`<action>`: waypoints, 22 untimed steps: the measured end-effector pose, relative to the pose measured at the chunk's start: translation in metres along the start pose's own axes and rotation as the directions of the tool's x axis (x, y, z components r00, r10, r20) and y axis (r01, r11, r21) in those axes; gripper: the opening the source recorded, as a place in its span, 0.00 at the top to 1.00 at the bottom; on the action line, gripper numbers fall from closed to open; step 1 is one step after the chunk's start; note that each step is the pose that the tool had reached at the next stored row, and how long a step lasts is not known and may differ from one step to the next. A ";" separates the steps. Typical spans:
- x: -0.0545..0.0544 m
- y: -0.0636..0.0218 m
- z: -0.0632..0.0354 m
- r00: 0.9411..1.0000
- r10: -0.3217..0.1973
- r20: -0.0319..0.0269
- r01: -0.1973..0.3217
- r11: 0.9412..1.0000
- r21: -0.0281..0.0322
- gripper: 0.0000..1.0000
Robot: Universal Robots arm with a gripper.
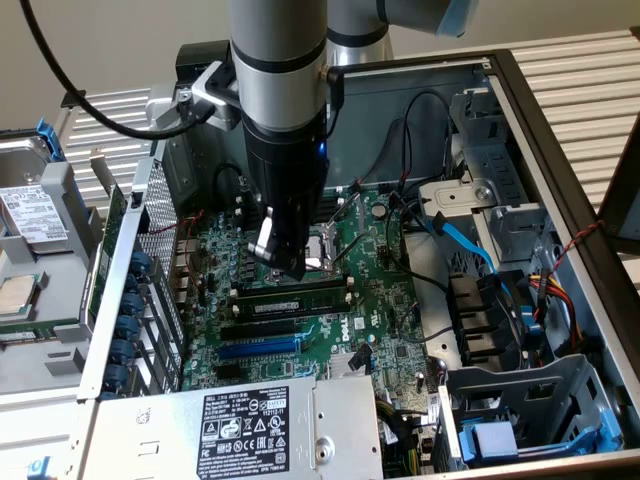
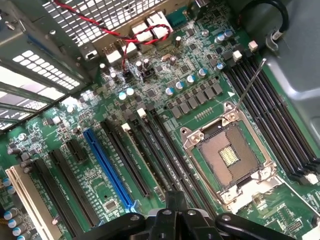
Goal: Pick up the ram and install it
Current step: 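Press down the ram until it locks into place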
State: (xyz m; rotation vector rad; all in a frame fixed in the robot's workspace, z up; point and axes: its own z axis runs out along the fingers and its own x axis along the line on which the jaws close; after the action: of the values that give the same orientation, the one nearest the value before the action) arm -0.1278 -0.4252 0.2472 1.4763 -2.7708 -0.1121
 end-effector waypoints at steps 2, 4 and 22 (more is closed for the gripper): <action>0.000 0.0000 0.0000 1.000 0.027 0.002 -0.027 1.000 0.001 0.89; 0.000 0.0000 0.0000 0.999 0.052 0.003 -0.052 0.999 0.002 0.89; 0.000 0.0000 0.0000 0.974 0.225 -0.020 -0.224 0.974 0.038 0.89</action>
State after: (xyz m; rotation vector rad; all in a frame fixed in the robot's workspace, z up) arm -0.1278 -0.4253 0.2473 1.1507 -2.9095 -0.0446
